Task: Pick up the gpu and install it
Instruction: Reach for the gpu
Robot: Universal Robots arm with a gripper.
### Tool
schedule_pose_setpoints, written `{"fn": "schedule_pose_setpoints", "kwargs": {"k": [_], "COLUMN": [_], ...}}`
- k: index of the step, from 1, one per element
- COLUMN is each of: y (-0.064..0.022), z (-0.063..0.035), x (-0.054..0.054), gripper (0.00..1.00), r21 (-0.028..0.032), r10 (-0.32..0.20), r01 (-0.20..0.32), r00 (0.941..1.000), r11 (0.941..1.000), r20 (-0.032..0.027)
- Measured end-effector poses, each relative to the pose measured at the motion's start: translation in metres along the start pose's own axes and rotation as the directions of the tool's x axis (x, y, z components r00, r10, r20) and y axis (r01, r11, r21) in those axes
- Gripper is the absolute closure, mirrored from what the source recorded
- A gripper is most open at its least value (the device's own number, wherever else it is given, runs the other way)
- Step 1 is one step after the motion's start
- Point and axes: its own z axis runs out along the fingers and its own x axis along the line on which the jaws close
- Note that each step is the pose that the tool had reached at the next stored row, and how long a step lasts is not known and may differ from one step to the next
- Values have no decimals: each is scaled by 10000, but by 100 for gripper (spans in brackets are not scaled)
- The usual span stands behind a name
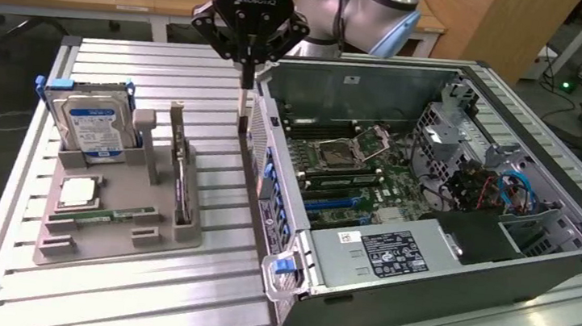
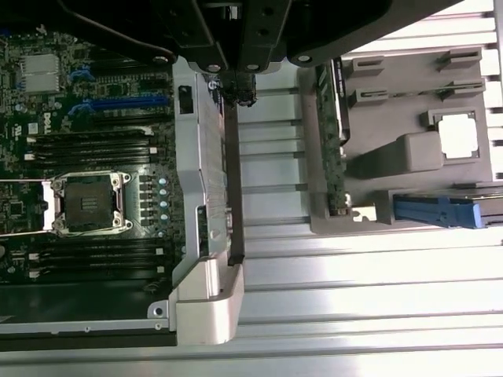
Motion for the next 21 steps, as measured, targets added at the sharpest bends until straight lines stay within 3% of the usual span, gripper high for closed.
{"fn": "schedule_pose_setpoints", "kwargs": {"k": [10,21], "y": [-30,-79], "z": [-10,-23], "x": [363,856], "gripper": [89,89], "r21": [0,0], "r10": [-2,-2], "r01": [2,2], "r00": [10000,10000], "r11": [10000,10000], "r20": [0,0]}}
